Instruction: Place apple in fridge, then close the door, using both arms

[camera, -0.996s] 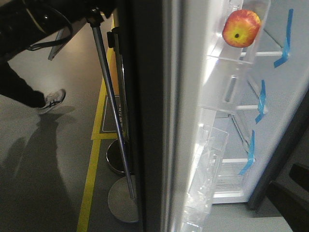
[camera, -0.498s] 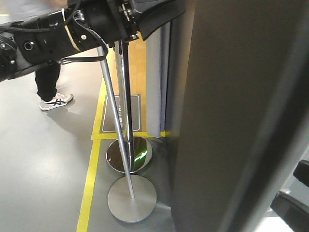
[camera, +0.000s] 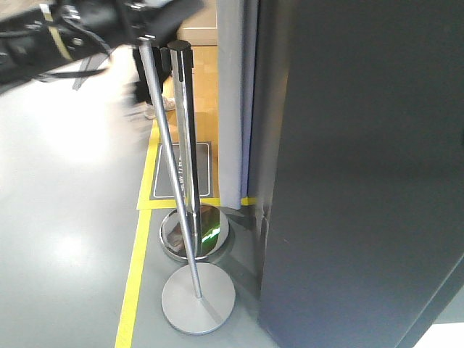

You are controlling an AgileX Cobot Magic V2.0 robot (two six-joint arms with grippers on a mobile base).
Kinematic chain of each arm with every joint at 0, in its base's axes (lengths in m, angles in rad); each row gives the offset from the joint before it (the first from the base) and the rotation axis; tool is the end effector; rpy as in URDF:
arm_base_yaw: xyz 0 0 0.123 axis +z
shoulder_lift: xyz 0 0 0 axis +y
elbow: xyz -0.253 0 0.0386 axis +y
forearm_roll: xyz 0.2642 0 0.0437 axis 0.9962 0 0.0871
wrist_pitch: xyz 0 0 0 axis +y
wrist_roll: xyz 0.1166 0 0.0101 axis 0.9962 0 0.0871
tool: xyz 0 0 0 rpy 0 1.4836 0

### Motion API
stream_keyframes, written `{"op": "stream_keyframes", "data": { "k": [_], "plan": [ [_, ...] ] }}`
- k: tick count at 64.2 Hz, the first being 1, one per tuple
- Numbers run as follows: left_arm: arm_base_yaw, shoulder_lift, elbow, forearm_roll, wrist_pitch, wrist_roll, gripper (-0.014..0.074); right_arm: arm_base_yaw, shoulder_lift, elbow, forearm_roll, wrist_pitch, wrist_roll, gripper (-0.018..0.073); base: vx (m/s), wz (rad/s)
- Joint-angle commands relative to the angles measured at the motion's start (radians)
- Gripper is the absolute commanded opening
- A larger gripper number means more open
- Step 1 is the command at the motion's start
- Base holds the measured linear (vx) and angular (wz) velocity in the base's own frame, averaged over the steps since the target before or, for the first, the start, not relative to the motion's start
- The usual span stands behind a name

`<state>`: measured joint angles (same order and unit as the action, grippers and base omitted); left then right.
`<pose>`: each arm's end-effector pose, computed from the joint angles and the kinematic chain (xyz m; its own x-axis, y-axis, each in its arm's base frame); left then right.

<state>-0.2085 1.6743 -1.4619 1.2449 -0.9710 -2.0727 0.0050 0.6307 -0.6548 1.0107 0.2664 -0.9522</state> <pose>0.3739 -0.1726 0.3801 -0.5877 -0.4255 -0.6882 0.6926 0.1752 -0.6998 0.1954 0.0272 0.3496 -0.0423 0.0409 -0.9983 -0.2262 0.9728 0.0495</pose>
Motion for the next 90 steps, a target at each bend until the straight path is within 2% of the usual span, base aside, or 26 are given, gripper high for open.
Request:
{"op": "stream_keyframes", "data": {
  "k": [1,17,25,37,50,90],
  "plan": [
    [0.045,-0.038,-0.031,-0.054,0.011,0.0,0.0409,-0.005,0.148,-0.117,0.017,-0.115,-0.045,0.04,0.0,0.0],
    [0.162,-0.038,-0.031,-0.037,0.095,0.0,0.0409,-0.005,0.488,-0.358,0.035,-0.175,-0.054,0.04,0.0,0.0],
    [0.217,-0.038,-0.031,-0.037,0.142,0.0,0.0409,-0.005,0.575,-0.427,0.036,-0.199,-0.053,0.04,0.0,0.0],
    [0.279,-0.038,-0.031,-0.037,0.175,0.0,0.0408,-0.005,0.65,-0.471,0.043,-0.306,-0.053,0.04,0.0,0.0],
    [0.303,-0.038,-0.031,-0.038,0.187,0.0,0.0408,-0.005,0.717,-0.52,0.044,-0.356,-0.053,0.04,0.0,0.0],
    [0.321,-0.038,-0.031,-0.038,0.242,0.0,0.0408,-0.005,0.997,-0.803,0.043,-0.353,-0.054,0.04,0.0,0.0]
  ]
}}
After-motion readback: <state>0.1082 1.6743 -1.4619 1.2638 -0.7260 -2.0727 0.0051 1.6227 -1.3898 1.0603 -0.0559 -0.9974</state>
